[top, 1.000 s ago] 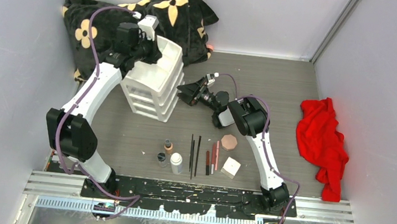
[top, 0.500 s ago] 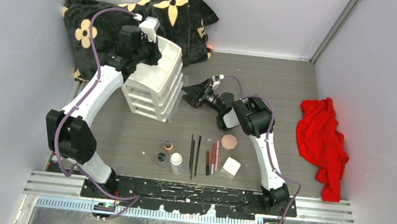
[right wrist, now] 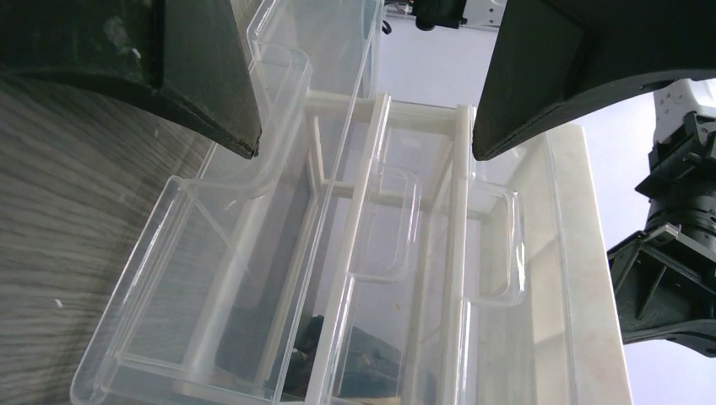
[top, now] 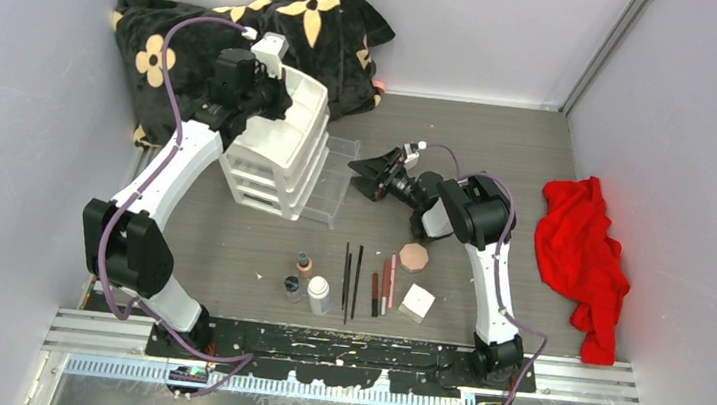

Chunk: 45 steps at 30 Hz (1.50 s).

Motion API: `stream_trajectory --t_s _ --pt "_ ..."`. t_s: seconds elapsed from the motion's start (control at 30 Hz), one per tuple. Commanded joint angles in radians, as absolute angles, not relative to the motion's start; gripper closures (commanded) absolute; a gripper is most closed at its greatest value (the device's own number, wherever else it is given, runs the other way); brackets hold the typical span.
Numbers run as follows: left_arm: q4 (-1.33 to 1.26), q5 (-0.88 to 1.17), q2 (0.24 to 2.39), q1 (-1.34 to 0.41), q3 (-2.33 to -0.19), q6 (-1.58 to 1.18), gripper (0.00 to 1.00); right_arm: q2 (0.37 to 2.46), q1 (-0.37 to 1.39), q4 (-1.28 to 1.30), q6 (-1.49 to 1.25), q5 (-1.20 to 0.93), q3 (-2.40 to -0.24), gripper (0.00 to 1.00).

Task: Organize the makeup
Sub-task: Open the drawer in the storage box.

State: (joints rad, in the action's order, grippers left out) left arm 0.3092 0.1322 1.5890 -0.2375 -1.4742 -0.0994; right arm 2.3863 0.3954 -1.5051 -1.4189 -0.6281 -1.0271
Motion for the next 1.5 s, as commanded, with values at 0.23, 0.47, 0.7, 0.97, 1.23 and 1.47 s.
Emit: stream_trajectory --t_s 0.23,0.47,0.7,0.97,1.23,1.47 --pt "0.435 0.046 1.594 -0.214 -1.416 -0.074 1.00 2.321 0.328 -1.691 -1.359 -0.725 -0.949 0.00" --pt "0.427 0.079 1.597 -0.215 -1.458 -0.092 0.79 2.320 0.318 -1.637 -1.345 -0.746 -0.924 0.00" --pt "0.425 0.111 1.606 -0.214 -1.495 -0.109 0.73 2.343 0.318 -1.542 -1.315 -0.738 -0.908 0.00" --pt "0.431 0.100 1.589 -0.215 -1.511 -0.100 0.69 2.296 0.315 -1.220 -1.180 -0.718 -0.914 0.00" --pt "0.457 0.103 1.588 -0.214 -1.551 -0.103 0.68 2.186 0.314 -0.909 -1.050 -0.659 -0.900 0.00" --pt "0.488 0.098 1.569 -0.215 -1.597 -0.104 0.66 2.055 0.310 -0.740 -0.947 -0.627 -0.887 0.00"
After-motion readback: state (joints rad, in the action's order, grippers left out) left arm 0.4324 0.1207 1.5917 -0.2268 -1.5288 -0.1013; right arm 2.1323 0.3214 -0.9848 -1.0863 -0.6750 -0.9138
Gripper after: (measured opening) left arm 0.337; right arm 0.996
